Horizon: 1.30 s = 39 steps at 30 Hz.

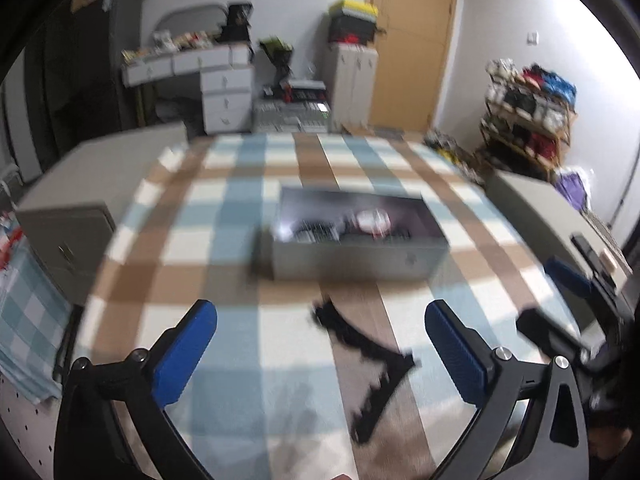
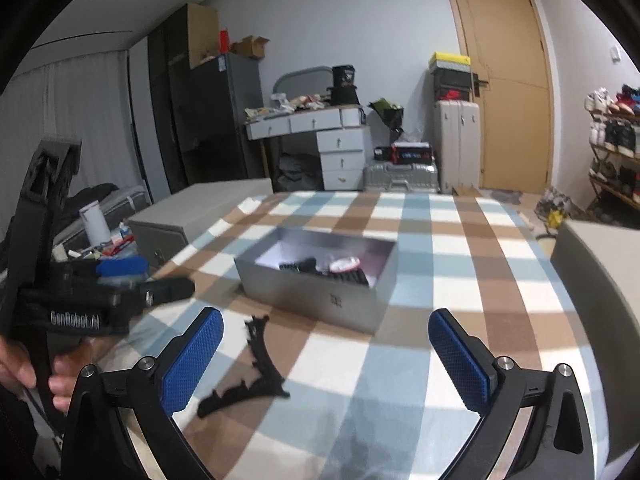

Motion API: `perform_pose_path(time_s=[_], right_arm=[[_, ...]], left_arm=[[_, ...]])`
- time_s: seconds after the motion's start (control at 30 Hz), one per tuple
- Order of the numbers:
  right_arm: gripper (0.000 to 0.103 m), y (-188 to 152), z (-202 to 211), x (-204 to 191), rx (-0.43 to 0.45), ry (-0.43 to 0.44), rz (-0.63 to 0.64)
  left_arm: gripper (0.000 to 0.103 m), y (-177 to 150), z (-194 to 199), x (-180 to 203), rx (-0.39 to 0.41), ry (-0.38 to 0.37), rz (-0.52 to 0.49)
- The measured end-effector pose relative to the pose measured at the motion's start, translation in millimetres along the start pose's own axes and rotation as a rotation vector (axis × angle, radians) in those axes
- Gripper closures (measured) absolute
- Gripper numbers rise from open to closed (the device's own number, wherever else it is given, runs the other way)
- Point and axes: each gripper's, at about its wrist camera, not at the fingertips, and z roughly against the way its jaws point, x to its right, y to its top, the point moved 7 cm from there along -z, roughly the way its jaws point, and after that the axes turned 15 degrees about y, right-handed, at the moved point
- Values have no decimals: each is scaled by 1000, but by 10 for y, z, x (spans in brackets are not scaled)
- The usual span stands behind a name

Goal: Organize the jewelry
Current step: 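Move both tools back to the black claw hair clips, then grasp a black claw clip with the left tool while the right tool grasps another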

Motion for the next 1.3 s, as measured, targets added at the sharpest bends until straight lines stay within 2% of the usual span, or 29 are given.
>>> perform_pose_path(time_s=[0.07, 0.27, 0.4, 0.63, 0.73, 0.8, 0.83, 0.87, 0.93, 0.97, 1.1, 1.3], right_arm=[[0, -101, -4, 54, -18, -14, -16], [0, -324, -33, 211, -72, -48, -53], [0, -399, -31, 242, -80, -49, -81], [0, -504, -112, 261, -107, -50, -102], [0, -520, -125, 258, -110, -47, -109], [0, -523, -130, 257, -115, -49, -108], [0, -524, -127, 256, -115, -50, -107], [0, -523, -117, 257, -114, -51, -107], [0, -523, -122, 265, -112, -52, -108], [0, -522, -118, 269, -111, -54, -108], [0, -530, -123, 275, -113, -54, -111], [0, -501, -167, 255, -117, -34, -115]], left_arm=[[2, -164, -46, 76, -37, -44, -18], [2, -440, -125, 232, -101, -78, -97], [2, -519, -111, 335, -100, -111, -152], [4, -565, -98, 439, -78, -110, -223], [19, -589, -141, 473, -98, -132, -236], [43, -606, -214, 469, -131, -143, -231], [50, -616, -237, 470, -147, -155, -226], [61, -624, -256, 472, -159, -166, -219], [71, -624, -261, 469, -166, -169, -218], [81, -625, -254, 480, -167, -179, -225], [92, -630, -229, 479, -167, -185, -225], [92, -533, -95, 286, -138, -202, -164]])
